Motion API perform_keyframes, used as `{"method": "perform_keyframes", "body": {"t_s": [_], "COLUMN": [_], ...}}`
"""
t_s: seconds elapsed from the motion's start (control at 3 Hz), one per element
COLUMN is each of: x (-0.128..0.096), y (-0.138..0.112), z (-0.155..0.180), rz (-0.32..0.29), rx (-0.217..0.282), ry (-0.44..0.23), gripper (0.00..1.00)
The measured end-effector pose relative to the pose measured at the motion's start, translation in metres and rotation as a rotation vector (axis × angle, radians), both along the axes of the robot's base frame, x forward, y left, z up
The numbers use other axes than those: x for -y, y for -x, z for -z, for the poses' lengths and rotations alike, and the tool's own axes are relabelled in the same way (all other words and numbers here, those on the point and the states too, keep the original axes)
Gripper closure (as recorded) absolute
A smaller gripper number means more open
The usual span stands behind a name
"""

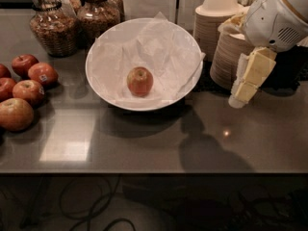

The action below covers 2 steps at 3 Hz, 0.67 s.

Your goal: Pick apple from white bowl

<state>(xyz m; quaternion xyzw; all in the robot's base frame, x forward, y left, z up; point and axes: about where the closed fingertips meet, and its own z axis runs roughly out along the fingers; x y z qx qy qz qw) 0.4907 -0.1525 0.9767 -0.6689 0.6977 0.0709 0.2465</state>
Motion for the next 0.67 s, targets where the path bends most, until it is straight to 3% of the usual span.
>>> {"method": "perform_keyframes", "body": {"t_s": [0.33, 0.67], "x": [-0.011, -0.063], "y": [-0.004, -0.019], "z": [-0.002, -0.001], "rz": [-0.004, -0.057], "rx": [0.02, 0.033], "ry": [-0.024, -0.102], "gripper": [0.0, 0.0]}}
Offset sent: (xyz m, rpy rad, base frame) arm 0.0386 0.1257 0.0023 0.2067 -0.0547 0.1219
